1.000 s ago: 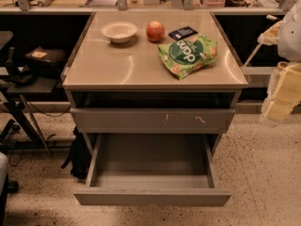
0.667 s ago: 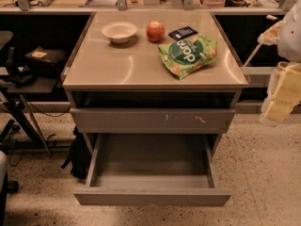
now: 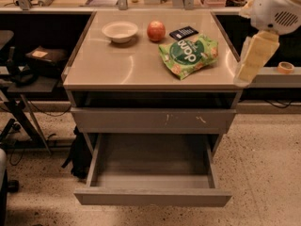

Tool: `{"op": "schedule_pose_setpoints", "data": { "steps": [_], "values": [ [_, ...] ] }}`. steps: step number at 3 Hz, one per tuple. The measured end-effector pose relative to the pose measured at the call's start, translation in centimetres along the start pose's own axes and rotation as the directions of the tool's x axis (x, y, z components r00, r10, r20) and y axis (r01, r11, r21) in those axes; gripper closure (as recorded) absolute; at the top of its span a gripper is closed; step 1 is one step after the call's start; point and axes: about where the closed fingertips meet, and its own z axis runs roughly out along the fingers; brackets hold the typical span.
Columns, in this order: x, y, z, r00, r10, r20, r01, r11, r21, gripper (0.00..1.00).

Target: Place green rice chip bag into middle drawer

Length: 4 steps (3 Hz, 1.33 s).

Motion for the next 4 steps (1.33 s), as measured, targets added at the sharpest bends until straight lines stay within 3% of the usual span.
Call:
{"op": "schedule_pose_setpoints", "data": {
  "steps": [1,2,3,4],
  "values": [
    [-1.9,-6.6,3.1,0.999,0.03,0.015,-0.031,0.9986,0.044,0.0],
    [-2.1,-11.9,6.9,0.996,0.084,0.005,-0.084,0.9944,0.064,0.0],
    [-2.1,-13.1,7.2,0.996,0.091,0.016,-0.092,0.9928,0.077,0.0],
    [-1.0,-13.4,8.4,0.992,0.122,0.018,-0.123,0.9908,0.057,0.0]
  ]
}}
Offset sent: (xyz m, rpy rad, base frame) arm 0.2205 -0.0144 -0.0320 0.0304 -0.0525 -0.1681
